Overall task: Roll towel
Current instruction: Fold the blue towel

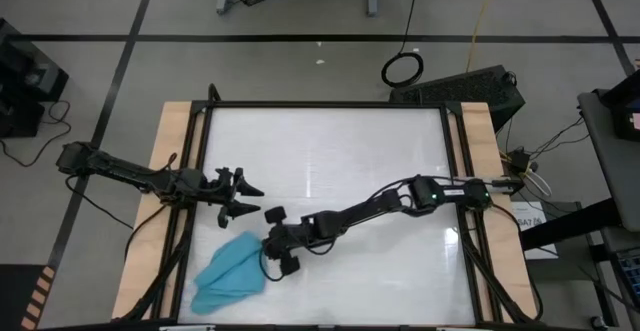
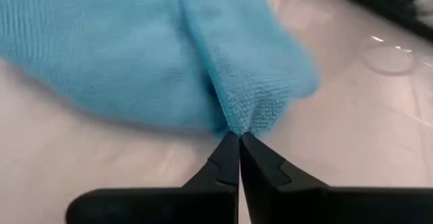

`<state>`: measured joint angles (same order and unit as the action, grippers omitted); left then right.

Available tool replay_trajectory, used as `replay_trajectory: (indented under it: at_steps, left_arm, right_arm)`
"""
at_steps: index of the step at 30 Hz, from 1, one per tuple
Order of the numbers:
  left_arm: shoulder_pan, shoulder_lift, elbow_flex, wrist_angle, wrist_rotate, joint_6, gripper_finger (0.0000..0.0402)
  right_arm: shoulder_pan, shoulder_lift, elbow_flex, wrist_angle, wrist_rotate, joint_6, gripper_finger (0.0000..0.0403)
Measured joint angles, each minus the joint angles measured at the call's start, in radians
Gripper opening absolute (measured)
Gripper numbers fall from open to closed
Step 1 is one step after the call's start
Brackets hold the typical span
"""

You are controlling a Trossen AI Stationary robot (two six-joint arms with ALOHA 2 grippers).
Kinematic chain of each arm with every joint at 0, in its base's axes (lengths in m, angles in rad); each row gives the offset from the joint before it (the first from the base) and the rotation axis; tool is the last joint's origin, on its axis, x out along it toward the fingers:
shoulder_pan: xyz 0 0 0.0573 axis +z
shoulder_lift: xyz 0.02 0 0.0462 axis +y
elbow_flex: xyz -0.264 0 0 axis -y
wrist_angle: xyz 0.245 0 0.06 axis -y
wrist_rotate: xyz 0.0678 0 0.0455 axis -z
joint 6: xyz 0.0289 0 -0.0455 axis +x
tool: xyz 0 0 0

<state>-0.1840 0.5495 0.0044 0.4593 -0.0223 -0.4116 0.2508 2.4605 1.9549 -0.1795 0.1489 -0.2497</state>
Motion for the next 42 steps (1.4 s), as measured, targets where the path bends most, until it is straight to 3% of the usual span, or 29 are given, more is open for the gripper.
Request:
replay_trajectory:
  at_steps: [7,30,39,42]
  left_arm:
    - [0.000,0.000,0.000,0.001,0.000,0.000,0.0242]
    - [0.000,0.000,0.000,0.029,-0.019,0.000,0.0242]
    - [0.000,0.000,0.011,0.168,-0.021,0.053,0.0242]
    - [0.000,0.000,0.027,0.194,-0.064,0.060,0.0242]
  right_arm:
    - [0.000,-0.153,0.000,-0.289,0.043,0.016,0.0000]
    - [0.036,-0.654,0.000,-1.057,0.008,0.233,0.0000]
    - [0.028,-0.758,0.000,-1.144,0.008,0.266,0.0000]
    - [0.015,-0.782,0.000,-1.143,0.010,0.264,0.0000]
